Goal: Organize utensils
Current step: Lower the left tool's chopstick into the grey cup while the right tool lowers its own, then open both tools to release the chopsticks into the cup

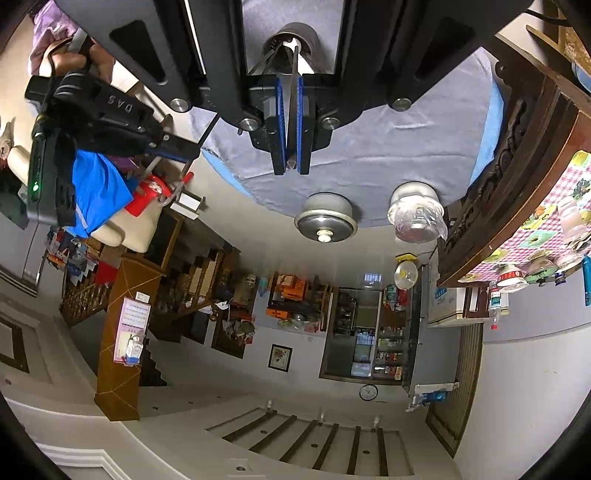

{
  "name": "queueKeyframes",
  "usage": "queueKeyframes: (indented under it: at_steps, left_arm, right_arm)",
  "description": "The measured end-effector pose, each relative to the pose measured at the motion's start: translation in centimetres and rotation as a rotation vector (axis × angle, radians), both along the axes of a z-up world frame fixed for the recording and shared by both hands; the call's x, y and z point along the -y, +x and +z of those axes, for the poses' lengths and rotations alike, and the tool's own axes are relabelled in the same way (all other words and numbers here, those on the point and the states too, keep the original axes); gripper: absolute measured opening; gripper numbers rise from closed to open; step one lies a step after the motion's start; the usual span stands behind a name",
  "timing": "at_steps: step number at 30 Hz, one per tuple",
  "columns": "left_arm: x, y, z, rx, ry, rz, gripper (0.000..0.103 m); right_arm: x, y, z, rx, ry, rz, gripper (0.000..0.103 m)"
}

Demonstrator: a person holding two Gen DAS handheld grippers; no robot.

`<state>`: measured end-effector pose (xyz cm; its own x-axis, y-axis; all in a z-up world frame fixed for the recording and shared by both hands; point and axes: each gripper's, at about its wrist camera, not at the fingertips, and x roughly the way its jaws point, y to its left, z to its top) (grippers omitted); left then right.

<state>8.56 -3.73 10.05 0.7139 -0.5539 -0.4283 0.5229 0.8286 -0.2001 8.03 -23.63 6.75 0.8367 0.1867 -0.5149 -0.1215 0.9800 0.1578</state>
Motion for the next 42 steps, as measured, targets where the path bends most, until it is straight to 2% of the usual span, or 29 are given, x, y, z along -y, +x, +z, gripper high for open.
queueKeyframes:
  at_steps: [11, 27, 42]
  left_arm:
    - [1.5, 0.0, -0.4, -0.018, 0.002, -0.032, 0.006]
    - [4.0, 0.9, -5.0, -0.116, 0.092, -0.024, 0.006]
    - [4.3, 0.1, -5.8, -0.098, 0.139, 0.009, 0.006]
  right_arm:
    - [-0.1, 0.4, -1.3, -0.036, -0.003, 0.0, 0.006]
    - [0.4, 0.9, -4.0, -0.094, 0.042, -0.001, 0.006]
    - [0.4, 0.7, -4.7, -0.11, 0.055, -0.01, 0.006]
